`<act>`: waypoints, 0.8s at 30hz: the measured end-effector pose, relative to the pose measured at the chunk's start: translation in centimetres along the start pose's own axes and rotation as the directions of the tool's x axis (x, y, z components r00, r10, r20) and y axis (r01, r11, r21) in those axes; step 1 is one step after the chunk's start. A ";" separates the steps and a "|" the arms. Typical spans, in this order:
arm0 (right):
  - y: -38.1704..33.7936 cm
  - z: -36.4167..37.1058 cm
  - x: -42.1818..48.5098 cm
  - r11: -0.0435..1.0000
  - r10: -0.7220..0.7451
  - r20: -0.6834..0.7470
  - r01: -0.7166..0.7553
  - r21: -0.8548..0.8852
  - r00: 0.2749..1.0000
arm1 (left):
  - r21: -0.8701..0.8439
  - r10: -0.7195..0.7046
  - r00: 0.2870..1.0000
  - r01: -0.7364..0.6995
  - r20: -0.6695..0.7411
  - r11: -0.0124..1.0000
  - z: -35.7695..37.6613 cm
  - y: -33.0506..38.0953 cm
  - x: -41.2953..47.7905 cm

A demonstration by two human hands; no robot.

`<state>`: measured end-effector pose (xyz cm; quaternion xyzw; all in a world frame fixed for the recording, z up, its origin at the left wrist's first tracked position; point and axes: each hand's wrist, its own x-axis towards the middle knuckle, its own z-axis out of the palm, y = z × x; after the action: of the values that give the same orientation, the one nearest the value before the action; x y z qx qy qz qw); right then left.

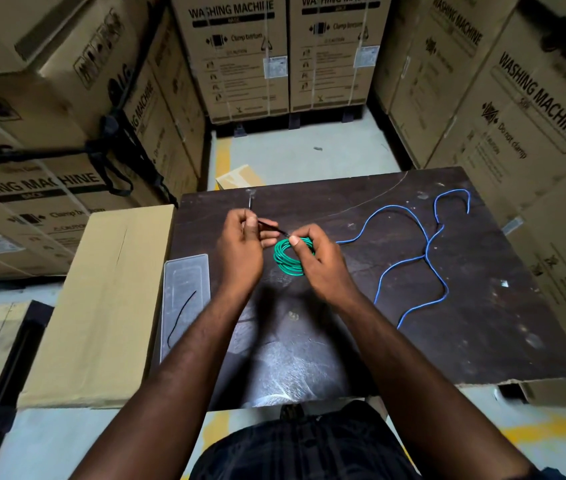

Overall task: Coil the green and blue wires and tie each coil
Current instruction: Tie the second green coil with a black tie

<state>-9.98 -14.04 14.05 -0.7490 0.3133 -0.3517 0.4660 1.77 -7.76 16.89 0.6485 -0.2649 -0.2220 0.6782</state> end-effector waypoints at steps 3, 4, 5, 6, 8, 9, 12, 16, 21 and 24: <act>-0.1 -0.2 0.2 1.000 -0.023 -0.020 0.023 -0.016 1.000 | 0.068 0.126 0.992 -0.126 0.005 0.990 0.0 0.3 -0.4; 0.0 -0.2 0.2 0.999 -0.029 -0.023 0.028 -0.015 0.999 | 0.077 0.140 0.990 -0.140 0.004 0.987 0.0 0.5 -0.4; 0.1 -0.3 0.1 1.000 -0.029 -0.025 0.029 -0.008 0.999 | 0.086 0.146 0.989 -0.146 0.005 0.986 0.1 0.7 -0.5; 0.2 -0.3 0.0 1.000 -0.024 -0.027 0.024 0.001 0.999 | 0.093 0.147 0.989 -0.147 0.012 0.985 0.1 0.9 -0.5; 0.4 -0.4 -0.2 1.000 -0.006 -0.016 0.007 0.011 1.000 | 0.110 0.144 0.989 -0.146 0.025 0.983 0.1 1.2 -0.6; 0.4 -0.5 -0.3 1.000 -0.001 -0.002 0.001 0.010 1.000 | 0.123 0.143 0.989 -0.145 0.027 0.982 0.1 1.2 -0.6; 0.0 -0.7 -0.3 1.000 -0.005 0.046 0.004 0.015 0.999 | 0.113 0.088 0.996 -0.087 -0.002 0.990 -0.1 1.2 -0.1; -1.5 -0.5 0.1 0.997 -0.034 0.120 0.026 0.068 0.992 | -0.056 -0.238 0.967 0.234 -0.095 0.971 -0.4 -0.1 2.1; -0.9 0.2 0.0 0.997 -0.011 0.144 0.000 0.076 0.990 | -0.198 -0.453 0.890 0.435 -0.054 0.878 -0.5 -1.0 2.6; 0.5 -0.1 -0.1 0.996 0.065 0.076 -0.069 0.052 0.995 | -0.139 -0.314 0.949 0.308 -0.018 0.941 -0.5 0.5 2.0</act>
<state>-10.19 -14.20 13.61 -0.7376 0.3111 -0.3160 0.5093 3.60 -8.70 17.49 0.6394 -0.1301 -0.3306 0.6819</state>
